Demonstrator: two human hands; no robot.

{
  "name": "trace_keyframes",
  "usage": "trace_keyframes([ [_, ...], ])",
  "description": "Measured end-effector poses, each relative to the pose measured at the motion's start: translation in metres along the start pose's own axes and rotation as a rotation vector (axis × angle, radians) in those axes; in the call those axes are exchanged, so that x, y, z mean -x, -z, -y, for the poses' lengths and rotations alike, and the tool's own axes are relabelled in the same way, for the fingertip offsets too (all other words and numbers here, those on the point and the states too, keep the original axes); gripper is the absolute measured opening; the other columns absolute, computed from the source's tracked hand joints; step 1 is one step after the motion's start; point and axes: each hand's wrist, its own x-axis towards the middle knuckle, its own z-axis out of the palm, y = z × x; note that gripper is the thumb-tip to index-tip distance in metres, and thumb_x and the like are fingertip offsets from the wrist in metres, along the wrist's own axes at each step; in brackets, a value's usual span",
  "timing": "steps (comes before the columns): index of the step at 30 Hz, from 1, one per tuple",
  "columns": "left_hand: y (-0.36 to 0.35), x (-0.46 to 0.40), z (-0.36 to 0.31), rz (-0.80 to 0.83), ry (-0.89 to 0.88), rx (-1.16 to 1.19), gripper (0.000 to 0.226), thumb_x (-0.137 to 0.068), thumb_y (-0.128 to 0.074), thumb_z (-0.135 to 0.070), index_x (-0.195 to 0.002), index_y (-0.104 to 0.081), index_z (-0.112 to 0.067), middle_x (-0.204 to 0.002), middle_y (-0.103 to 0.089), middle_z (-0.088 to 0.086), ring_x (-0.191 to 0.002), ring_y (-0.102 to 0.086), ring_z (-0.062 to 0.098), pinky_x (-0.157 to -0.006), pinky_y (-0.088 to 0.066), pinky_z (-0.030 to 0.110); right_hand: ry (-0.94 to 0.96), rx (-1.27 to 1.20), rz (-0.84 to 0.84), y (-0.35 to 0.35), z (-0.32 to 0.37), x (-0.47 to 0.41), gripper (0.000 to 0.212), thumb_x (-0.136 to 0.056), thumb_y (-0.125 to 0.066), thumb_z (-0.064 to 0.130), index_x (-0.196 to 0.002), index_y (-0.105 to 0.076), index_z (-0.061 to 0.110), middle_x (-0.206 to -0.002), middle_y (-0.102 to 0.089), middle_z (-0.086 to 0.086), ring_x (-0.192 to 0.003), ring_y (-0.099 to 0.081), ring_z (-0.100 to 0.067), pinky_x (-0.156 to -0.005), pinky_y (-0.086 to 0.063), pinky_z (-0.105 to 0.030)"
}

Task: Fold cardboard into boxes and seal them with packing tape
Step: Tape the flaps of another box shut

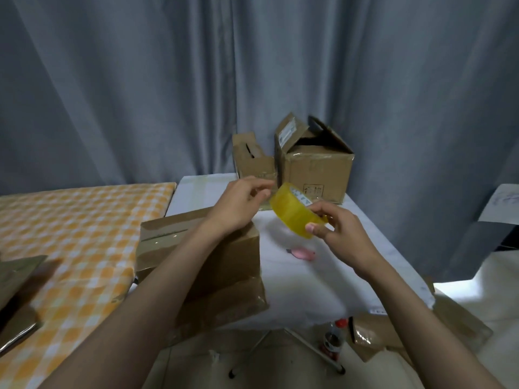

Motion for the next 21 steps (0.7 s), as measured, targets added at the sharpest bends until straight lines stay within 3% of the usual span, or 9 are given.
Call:
trace_keyframes([
  [4,-0.006,-0.003,-0.007,0.030,-0.049,0.078,0.037,-0.101,-0.048,-0.008,-0.133,-0.063,-0.019,-0.113,-0.062,0.001,-0.108,-0.058,0.015,-0.094,-0.045,0.027,0.017,-0.104,0.054,0.007,0.002,0.007,0.018,-0.089,-0.071,0.006,-0.102,-0.069,0.019,-0.105,-0.068,0.007,-0.104,-0.060,-0.018,-0.095,-0.050,-0.042],
  [7,-0.006,-0.001,-0.007,0.002,-0.074,0.135,0.034,-0.100,-0.053,-0.009,-0.129,-0.066,-0.021,-0.109,-0.061,0.000,-0.104,-0.060,0.015,-0.091,-0.048,0.028,0.008,-0.163,0.093,0.014,0.001,0.010,0.019,-0.091,-0.068,0.005,-0.105,-0.069,0.018,-0.108,-0.068,0.001,-0.107,-0.061,-0.024,-0.099,-0.048,-0.052],
  [10,0.000,-0.001,-0.009,0.015,-0.111,0.163,0.030,-0.098,-0.058,-0.014,-0.124,-0.069,-0.023,-0.104,-0.062,-0.001,-0.098,-0.061,0.015,-0.084,-0.049,0.027,-0.004,-0.250,0.164,0.021,0.001,0.014,0.020,-0.094,-0.065,0.003,-0.110,-0.068,0.015,-0.111,-0.068,-0.006,-0.110,-0.062,-0.024,-0.103,-0.048,-0.049],
  [13,0.007,-0.001,-0.013,0.036,-0.160,0.171,0.020,-0.091,-0.068,-0.014,-0.107,-0.077,-0.024,-0.100,-0.063,-0.005,-0.092,-0.061,0.009,-0.078,-0.045,0.019,-0.004,-0.285,0.242,0.025,0.001,0.018,0.020,-0.096,-0.061,0.003,-0.112,-0.067,0.014,-0.112,-0.067,-0.006,-0.111,-0.062,-0.021,-0.102,-0.047,-0.043],
  [18,0.014,0.002,-0.018,0.053,-0.142,0.221,0.012,-0.082,-0.078,-0.010,-0.092,-0.081,-0.016,-0.093,-0.072,0.001,-0.088,-0.068,0.017,-0.081,-0.056,0.041,0.002,-0.291,0.311,0.030,0.003,0.024,0.019,-0.097,-0.060,0.003,-0.113,-0.065,0.012,-0.111,-0.065,-0.009,-0.102,-0.061,-0.012,-0.097,-0.048,-0.038],
  [21,0.009,0.008,-0.023,-0.019,-0.120,0.209,0.009,-0.082,-0.079,-0.012,-0.090,-0.081,-0.015,-0.087,-0.074,-0.001,-0.083,-0.069,0.013,-0.081,-0.058,0.038,-0.014,-0.288,0.328,0.033,0.006,0.027,0.014,-0.098,-0.060,0.007,-0.110,-0.066,0.013,-0.108,-0.066,-0.011,-0.098,-0.063,-0.015,-0.094,-0.048,-0.034],
])
